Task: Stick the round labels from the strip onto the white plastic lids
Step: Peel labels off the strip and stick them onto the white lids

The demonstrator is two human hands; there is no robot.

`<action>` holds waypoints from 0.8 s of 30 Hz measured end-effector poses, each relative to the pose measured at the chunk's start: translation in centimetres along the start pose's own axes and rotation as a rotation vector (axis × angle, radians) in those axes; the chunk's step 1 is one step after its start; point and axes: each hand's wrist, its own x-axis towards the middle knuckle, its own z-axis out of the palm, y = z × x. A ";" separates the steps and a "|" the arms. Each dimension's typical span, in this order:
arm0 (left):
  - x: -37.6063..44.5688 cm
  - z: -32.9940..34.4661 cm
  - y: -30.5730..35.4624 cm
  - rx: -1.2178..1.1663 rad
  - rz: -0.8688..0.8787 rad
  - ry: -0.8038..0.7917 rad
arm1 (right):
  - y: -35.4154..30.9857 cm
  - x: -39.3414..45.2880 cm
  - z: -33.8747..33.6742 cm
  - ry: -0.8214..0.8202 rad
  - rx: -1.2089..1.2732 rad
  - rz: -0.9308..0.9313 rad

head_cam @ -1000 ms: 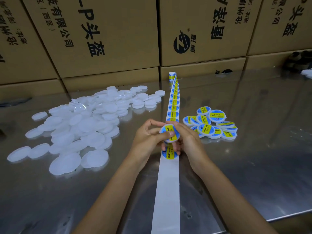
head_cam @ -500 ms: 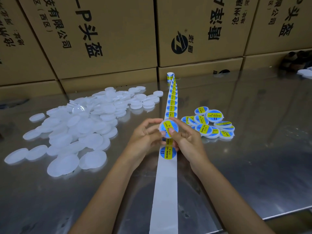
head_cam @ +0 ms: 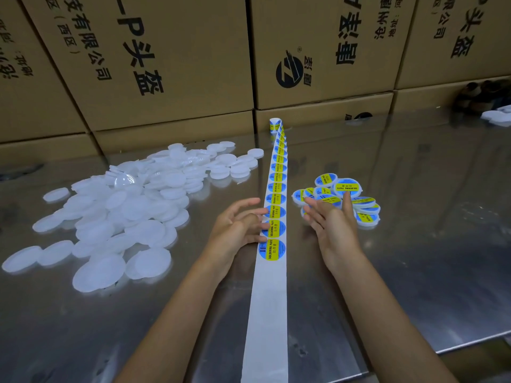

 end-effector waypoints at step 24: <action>19.3 -2.7 0.1 1.333 0.353 0.275 | 3.7 3.5 3.0 -0.118 -0.863 -0.277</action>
